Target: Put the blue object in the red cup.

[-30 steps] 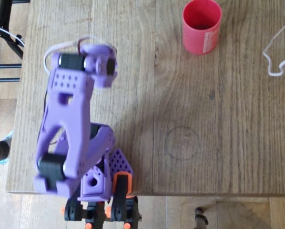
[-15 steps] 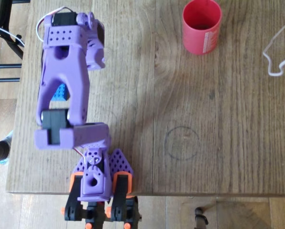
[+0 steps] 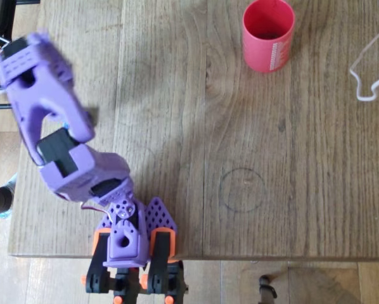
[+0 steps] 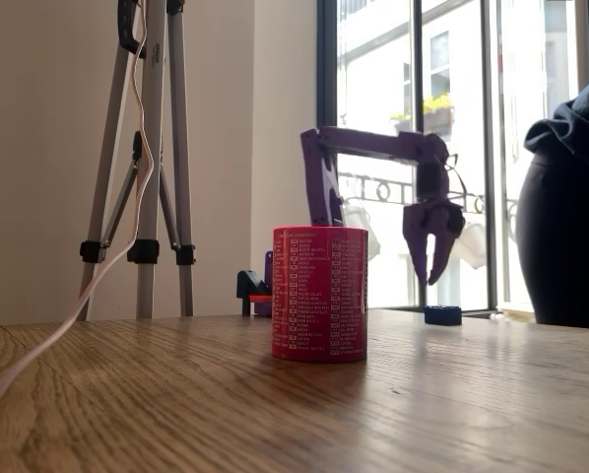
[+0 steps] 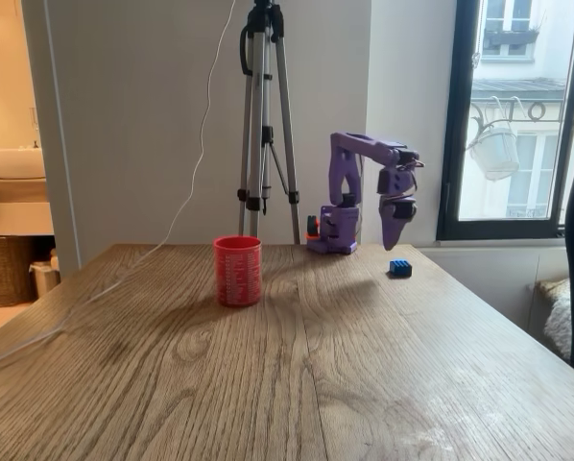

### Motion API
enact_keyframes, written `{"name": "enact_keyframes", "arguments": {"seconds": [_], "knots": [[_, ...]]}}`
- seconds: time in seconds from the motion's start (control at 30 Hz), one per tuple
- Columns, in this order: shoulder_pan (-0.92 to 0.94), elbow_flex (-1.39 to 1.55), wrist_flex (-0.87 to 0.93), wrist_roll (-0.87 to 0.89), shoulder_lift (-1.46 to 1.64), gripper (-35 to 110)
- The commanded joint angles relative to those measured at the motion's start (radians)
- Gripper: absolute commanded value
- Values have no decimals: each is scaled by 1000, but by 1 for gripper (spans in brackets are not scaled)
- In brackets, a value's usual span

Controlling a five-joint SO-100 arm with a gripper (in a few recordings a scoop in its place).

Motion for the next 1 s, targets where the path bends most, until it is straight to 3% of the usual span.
{"name": "enact_keyframes", "arguments": {"seconds": [0.0,0.13,0.5,0.9,0.97], "knots": [[-81,-14,2,25,-41,1],[-104,-18,3,89,-84,1],[58,-92,28,295,-77,1],[41,-146,89,244,-77,1],[29,-166,121,218,-87,11]]}}
